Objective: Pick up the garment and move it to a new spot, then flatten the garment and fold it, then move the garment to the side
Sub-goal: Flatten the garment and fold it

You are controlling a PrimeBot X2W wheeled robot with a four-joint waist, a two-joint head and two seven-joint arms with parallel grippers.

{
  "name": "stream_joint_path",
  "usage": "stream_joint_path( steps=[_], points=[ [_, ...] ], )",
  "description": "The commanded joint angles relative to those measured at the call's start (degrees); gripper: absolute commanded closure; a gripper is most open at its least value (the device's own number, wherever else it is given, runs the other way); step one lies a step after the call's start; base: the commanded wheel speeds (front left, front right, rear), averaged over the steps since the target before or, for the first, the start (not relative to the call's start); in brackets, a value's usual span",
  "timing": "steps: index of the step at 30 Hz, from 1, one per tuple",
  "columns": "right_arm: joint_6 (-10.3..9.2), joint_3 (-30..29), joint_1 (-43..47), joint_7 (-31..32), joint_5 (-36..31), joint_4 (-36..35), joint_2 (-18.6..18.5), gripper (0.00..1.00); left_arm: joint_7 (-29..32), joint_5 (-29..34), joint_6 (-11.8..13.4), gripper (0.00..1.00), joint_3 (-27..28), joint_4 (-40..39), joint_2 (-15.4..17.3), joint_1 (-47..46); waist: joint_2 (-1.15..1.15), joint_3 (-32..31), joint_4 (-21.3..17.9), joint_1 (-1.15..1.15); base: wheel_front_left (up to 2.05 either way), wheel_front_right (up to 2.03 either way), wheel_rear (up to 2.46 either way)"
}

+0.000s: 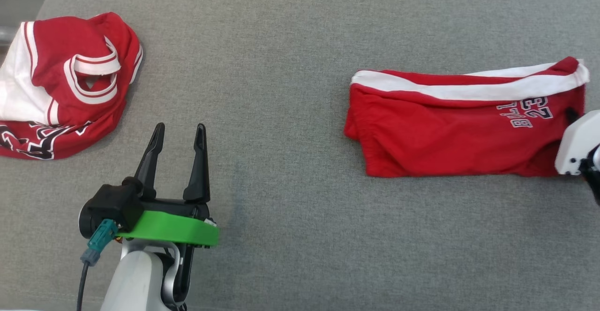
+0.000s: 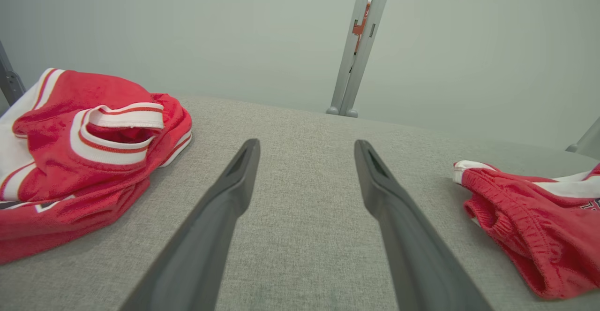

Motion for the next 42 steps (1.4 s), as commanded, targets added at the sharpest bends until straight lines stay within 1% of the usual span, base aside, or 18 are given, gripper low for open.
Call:
stream_joint_path(
  steps=[1,6,8,10,13,16,20,23,27,30,34,36,39,42],
  points=[
    [-0.22,-1.57,0.92,-0.70,-1.53,-0.37,-1.71,1.00,-0.04,0.34,-0.12,0.00,-0.12,-0.09,0.07,-0.69,0.00,-0.44,-0.93,0.00,0.00,0.00,0.00],
    [-0.18,-7.13,2.57,0.33,-7.11,-3.42,-4.20,1.00,-0.04,0.10,-0.27,0.00,-0.41,0.06,0.08,-0.64,0.00,-1.08,-2.07,0.00,0.00,0.00,0.00],
    [-0.17,-8.53,3.35,1.15,-8.64,-5.70,-3.97,1.00,-0.04,0.01,-0.30,0.00,-0.40,0.19,0.08,-0.56,0.00,-1.37,-2.37,0.00,0.00,0.00,0.00],
    [-0.17,-9.04,3.98,2.14,-8.80,-8.91,-2.66,1.00,-0.04,-0.07,-0.32,0.00,-0.34,0.35,0.08,-0.39,0.00,-1.74,-2.68,0.00,0.00,0.00,0.00],
    [-0.17,-7.44,5.09,4.30,-8.98,-14.54,-0.09,1.00,-0.04,-0.14,-0.31,0.00,-0.07,0.59,0.09,0.02,0.00,-2.33,-3.17,0.00,0.00,0.00,0.00],
    [-0.17,-3.92,5.70,6.39,-8.43,-20.14,2.92,1.00,-0.04,-0.22,-0.35,0.00,0.03,0.84,0.09,0.36,0.00,-2.91,-3.47,0.00,0.00,0.00,0.00],
    [-0.17,1.25,4.67,8.27,-7.97,-24.57,6.92,1.00,-0.04,-0.37,-0.45,0.00,-0.10,0.99,0.09,0.38,0.00,-3.41,-3.47,0.00,0.00,0.00,0.00],
    [-0.17,4.25,3.94,9.24,-7.98,-25.15,9.53,1.00,-0.04,-0.51,-0.45,0.00,-0.59,1.13,0.10,0.23,0.00,-3.69,-2.94,0.00,0.00,0.00,0.00],
    [-0.17,6.92,2.68,9.64,-8.82,-23.57,12.55,1.00,-0.04,-0.87,-0.51,0.00,-1.09,1.07,0.09,0.44,0.00,-3.73,-1.76,0.00,0.00,0.00,0.00],
    [-0.17,8.62,1.92,9.87,-9.49,-21.49,14.71,1.00,-0.04,-1.16,-0.47,0.00,-1.22,1.09,0.10,0.76,0.00,-3.64,-0.77,0.00,0.00,0.00,0.00],
    [-0.17,9.73,0.94,9.85,-10.22,-18.08,16.60,1.00,-0.04,-1.46,-0.46,0.00,-1.34,1.14,0.09,0.91,0.00,-3.47,0.36,0.00,0.00,0.00,0.00],
    [-0.17,9.76,0.59,9.56,-10.44,-16.49,17.20,0.00,-0.04,-1.62,-0.45,0.00,-1.57,1.14,0.09,0.87,0.00,-3.36,0.98,0.00,0.00,0.00,0.00],
    [-0.17,10.55,-0.01,8.08,-7.94,-15.59,18.05,0.00,-0.04,-1.77,-0.35,0.00,-1.65,1.04,0.09,0.96,0.00,-3.31,1.45,0.00,0.00,0.00,0.00],
    [-0.17,11.01,-0.83,5.59,-1.76,-17.51,18.88,0.00,-0.04,-1.66,-0.16,0.00,-1.39,0.97,0.09,1.22,0.00,-3.41,1.49,0.00,0.00,0.00,0.00]
  ],
)
